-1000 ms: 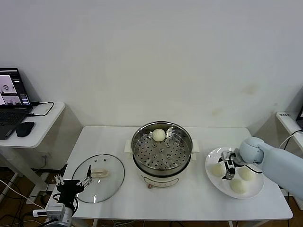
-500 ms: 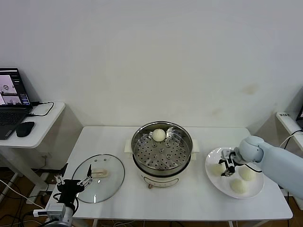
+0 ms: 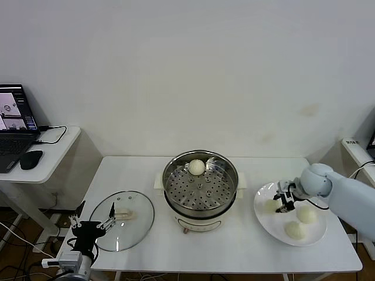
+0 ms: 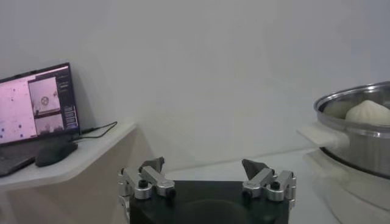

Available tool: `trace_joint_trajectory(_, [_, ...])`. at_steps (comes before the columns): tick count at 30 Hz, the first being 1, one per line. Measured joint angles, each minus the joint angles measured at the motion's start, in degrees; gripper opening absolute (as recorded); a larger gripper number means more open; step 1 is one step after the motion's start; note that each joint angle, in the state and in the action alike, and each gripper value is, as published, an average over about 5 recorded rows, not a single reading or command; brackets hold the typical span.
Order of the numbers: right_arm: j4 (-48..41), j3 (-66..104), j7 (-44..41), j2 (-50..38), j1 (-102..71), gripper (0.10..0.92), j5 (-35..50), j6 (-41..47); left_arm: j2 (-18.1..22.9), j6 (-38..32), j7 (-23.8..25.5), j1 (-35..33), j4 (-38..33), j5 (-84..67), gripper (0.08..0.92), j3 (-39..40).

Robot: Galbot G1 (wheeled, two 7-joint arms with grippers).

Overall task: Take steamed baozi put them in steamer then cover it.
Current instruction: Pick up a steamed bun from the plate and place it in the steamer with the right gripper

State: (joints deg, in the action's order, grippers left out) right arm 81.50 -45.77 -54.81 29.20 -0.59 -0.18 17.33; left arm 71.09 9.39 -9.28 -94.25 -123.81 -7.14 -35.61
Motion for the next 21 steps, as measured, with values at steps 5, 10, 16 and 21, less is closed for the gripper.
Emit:
trace_joint_trajectory(5, [3.5,-4.0,0.1,-0.8,9.2,0.497,4.7,1.5,-0.2,0.1,0.0,0.3,-0.1,0.0,0.823,0.5])
trace_joint_trajectory(10, [6.8,-10.2,0.9,0.7,20.7,0.501,10.7,3.8,-0.6,0.1,0.0,0.5,-0.1,-0.1,0.823,0.6])
trace_joint_trajectory(16, [9.8,-16.7,3.6,6.6,30.7,0.508,19.3,8.0,-0.8,0.1,0.0,1.0,0.0,-0.3,0.823,0.6])
trace_joint_trajectory(21, [10.0,-19.5,7.0,13.6,33.7,0.509,25.4,12.0,-0.4,0.1,0.0,1.1,0.1,-0.2,0.823,0.5])
